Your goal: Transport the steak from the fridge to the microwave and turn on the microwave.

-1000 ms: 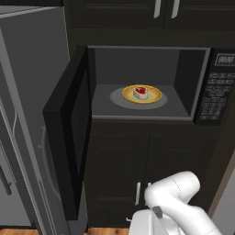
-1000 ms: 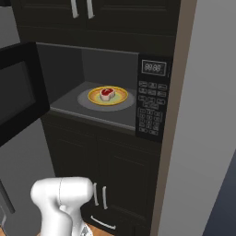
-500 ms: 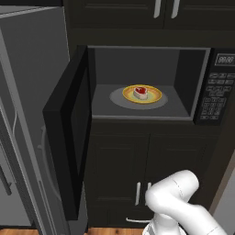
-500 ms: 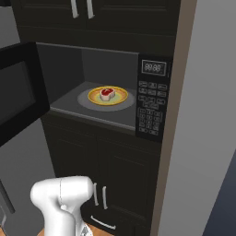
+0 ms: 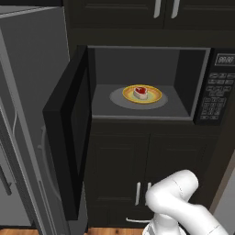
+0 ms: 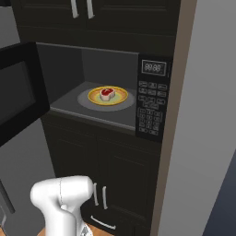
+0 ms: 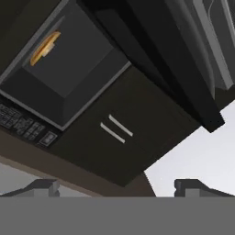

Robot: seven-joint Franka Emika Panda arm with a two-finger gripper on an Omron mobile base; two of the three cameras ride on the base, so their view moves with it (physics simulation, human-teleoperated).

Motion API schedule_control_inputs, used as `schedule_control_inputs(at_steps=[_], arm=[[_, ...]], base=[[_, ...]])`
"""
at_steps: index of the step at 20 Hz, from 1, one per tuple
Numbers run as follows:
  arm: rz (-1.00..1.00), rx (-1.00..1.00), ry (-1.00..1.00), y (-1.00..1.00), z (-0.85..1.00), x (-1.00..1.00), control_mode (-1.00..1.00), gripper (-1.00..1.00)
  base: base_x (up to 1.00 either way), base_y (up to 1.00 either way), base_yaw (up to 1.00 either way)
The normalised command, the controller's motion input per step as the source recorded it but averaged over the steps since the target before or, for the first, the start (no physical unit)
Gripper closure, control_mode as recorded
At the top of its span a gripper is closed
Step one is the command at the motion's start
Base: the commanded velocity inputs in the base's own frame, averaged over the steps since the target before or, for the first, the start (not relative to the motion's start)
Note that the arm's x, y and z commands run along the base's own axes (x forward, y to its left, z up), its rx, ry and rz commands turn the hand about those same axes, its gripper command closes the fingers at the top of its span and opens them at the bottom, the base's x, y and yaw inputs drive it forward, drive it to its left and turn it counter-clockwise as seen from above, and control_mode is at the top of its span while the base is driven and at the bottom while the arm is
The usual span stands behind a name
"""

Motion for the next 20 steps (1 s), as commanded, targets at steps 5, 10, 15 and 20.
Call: schedule_control_inputs(at_steps=[5, 10, 15, 20], arm=[[0.00, -0.06, -0.13, 0.36, -0.27, 0.26, -1.00, -1.00], [0.00, -0.05, -0.15, 0.24, -0.31, 0.28, -1.00, -1.00], [0.00, -0.04, -0.17, 0.20, -0.34, 0.30, -1.00, -1.00], [0.00, -0.02, -0.16, 0.15, -0.32, 0.31, -1.00, -1.00]], base=[[0.00, 0.00, 0.00], [0.00, 0.00, 0.00], [0.00, 0.00, 0.00], [0.00, 0.00, 0.00]])
